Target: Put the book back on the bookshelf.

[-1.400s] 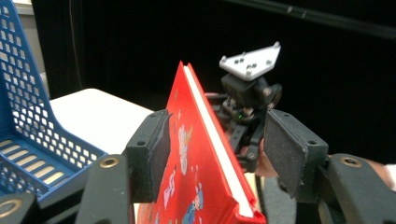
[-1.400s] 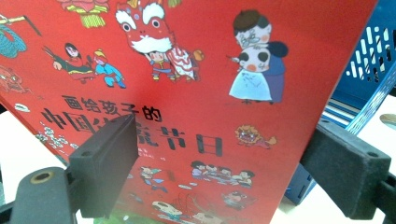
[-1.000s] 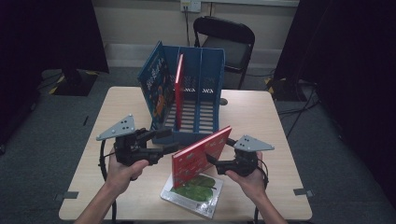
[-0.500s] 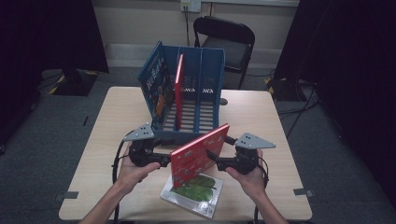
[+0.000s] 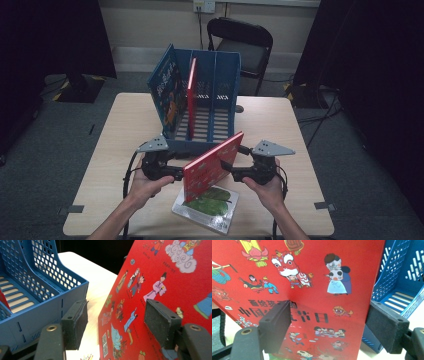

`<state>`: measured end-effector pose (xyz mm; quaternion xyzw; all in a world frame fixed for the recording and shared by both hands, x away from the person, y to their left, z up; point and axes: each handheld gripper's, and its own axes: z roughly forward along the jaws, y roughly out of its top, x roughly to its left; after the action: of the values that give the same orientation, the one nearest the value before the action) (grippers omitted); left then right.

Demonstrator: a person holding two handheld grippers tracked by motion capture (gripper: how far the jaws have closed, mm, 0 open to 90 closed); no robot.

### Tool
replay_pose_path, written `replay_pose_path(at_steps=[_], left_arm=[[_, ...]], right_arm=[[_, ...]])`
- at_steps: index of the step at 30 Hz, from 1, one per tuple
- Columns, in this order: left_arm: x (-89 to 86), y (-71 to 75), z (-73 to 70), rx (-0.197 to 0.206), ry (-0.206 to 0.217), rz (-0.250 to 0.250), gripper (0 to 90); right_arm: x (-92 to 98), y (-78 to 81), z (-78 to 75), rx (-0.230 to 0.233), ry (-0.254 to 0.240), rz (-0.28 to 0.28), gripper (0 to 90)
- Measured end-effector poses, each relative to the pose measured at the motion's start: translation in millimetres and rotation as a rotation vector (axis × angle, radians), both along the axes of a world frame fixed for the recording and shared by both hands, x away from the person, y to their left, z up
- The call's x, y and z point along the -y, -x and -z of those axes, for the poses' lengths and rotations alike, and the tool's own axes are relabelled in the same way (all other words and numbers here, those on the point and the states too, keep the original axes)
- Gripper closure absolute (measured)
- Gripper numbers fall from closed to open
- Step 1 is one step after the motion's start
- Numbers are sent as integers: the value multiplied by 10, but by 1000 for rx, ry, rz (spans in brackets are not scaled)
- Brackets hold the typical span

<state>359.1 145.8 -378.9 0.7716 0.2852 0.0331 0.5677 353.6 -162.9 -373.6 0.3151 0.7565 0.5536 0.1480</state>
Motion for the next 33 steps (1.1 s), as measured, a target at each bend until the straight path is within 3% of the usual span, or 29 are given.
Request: replay_pose_path(at_steps=[7, 12, 16, 18, 20, 24, 33], left_arm=[[-14, -17, 39, -25, 15, 1, 365], [-12, -5, 61, -27, 5, 0, 367], [-27, -2, 63, -29, 12, 2, 395], [-10, 9, 66, -20, -5, 14, 416], [46, 33, 88, -25, -8, 32, 396], [102, 50, 100, -28, -22, 53, 333], [112, 52, 100, -7, -32, 43, 277]], right_arm=[[-35, -29, 8, -12, -11, -16, 210], [-47, -62, 9, -29, -23, -40, 206], [-65, -76, 8, -27, -22, -39, 203], [-89, -80, 7, -23, -18, -25, 211], [-136, -73, -2, -6, -5, -15, 256], [-227, -63, 5, 0, 8, -34, 264], [-258, -41, 7, 5, 12, -47, 264]])
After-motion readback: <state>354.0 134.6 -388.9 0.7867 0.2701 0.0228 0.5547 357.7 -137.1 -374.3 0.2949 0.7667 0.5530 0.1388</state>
